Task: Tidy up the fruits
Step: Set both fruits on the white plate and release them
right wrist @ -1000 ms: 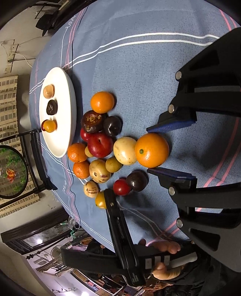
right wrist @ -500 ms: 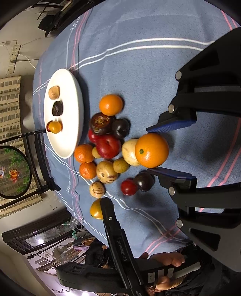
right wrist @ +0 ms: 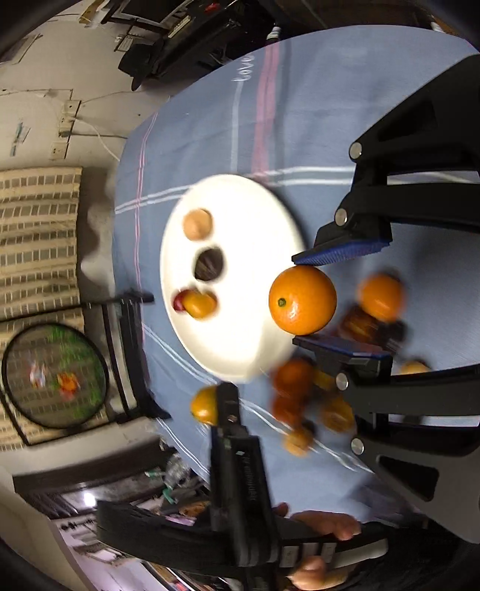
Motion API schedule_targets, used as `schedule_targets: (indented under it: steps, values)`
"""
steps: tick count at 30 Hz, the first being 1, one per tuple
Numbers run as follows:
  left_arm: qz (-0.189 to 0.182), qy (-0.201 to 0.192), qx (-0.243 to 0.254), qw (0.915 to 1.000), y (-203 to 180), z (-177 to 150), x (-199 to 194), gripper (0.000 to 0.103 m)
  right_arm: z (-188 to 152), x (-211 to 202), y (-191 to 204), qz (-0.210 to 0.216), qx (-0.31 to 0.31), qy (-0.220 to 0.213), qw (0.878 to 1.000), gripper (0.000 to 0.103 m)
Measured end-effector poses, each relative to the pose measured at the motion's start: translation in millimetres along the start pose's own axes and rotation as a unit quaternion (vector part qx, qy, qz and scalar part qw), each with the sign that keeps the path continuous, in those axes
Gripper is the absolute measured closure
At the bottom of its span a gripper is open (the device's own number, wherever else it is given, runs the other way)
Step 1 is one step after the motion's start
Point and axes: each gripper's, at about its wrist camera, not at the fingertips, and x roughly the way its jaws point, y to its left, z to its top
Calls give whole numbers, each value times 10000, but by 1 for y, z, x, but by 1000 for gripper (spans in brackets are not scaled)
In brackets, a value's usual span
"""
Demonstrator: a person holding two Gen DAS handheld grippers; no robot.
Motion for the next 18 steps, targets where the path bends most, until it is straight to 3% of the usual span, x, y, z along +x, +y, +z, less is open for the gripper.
schedule_targets:
  steps: [8,13,15,16,18]
  values:
    - [240,473,-209,9984,24,31,73,64,45,86,-46,-294,270,444,9982,65]
    - [282,464,-209,9983,30,40,89,64,52,109,-53,-279,320,426,9982,65]
    - [276,410,-300,9983,34,45,89,48,55,112,-52,-409,233,353,9983,62]
    - [264,341,-355,9984,36,46,86,33,57,112,-50,-446,208,347,9982,61]
    - [232,149,-404,9988,40,48,70,33,59,102,-47,-483,165,253,9984,51]
